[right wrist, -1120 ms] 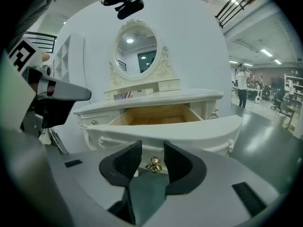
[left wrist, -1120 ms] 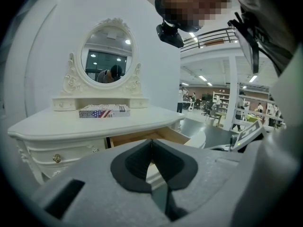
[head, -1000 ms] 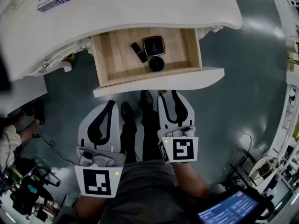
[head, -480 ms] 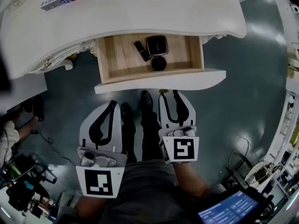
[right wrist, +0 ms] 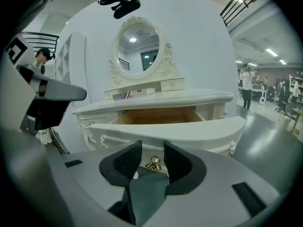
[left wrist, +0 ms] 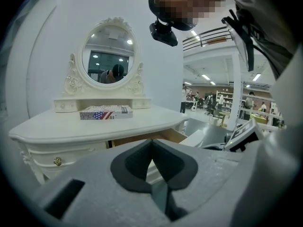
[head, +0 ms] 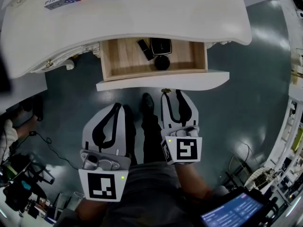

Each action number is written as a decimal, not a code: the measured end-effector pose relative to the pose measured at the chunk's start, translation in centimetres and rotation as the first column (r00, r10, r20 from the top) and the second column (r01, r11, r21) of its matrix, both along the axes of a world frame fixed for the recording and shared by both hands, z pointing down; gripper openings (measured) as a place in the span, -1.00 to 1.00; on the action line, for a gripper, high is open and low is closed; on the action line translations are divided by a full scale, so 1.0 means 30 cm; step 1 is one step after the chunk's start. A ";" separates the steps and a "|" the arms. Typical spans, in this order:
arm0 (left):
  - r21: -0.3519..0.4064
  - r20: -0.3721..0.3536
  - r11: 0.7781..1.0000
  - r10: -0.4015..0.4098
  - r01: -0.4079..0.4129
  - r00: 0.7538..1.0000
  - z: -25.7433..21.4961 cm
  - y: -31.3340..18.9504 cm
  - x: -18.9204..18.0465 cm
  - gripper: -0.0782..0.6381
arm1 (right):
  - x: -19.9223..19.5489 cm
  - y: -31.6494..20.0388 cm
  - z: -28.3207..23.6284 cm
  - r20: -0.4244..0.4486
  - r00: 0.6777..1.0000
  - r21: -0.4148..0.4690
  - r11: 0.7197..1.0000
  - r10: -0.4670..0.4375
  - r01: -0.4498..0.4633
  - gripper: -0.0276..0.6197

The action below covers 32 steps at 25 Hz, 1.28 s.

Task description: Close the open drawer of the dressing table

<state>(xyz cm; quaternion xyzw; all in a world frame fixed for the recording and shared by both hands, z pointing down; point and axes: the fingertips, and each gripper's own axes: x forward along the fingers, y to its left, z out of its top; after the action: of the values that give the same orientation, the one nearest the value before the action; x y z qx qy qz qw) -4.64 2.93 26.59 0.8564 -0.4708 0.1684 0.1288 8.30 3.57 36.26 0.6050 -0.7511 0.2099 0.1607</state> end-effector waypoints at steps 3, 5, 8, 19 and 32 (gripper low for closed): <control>0.002 -0.001 1.000 0.000 0.000 1.000 -0.007 -0.002 0.002 -0.73 | 0.000 -0.011 -0.005 -0.002 1.000 0.000 1.000 -0.003 0.003 -0.51; 0.003 -0.001 1.000 -0.001 0.001 1.000 -0.012 -0.003 0.000 -0.73 | 0.000 -0.015 -0.009 -0.004 1.000 0.000 1.000 -0.005 0.005 -0.51; 0.006 -0.001 1.000 -0.007 0.007 1.000 -0.021 -0.009 -0.005 -0.73 | 0.001 -0.023 -0.018 -0.008 1.000 0.003 1.000 -0.007 0.007 -0.51; 0.004 -0.001 1.000 -0.023 0.023 1.000 -0.017 -0.044 -0.026 -0.73 | 0.002 -0.075 -0.012 -0.015 1.000 0.002 1.000 -0.003 0.003 -0.50; 0.006 0.002 0.999 -0.047 0.047 0.999 -0.021 -0.046 -0.037 -0.73 | 0.005 -0.103 -0.011 -0.016 1.000 0.004 1.000 -0.017 0.017 -0.50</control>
<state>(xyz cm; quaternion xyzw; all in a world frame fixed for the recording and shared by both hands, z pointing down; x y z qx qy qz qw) -5.75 1.54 25.96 0.8453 -0.4913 0.1650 0.1299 8.44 0.47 35.93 0.6005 -0.7554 0.2019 0.1673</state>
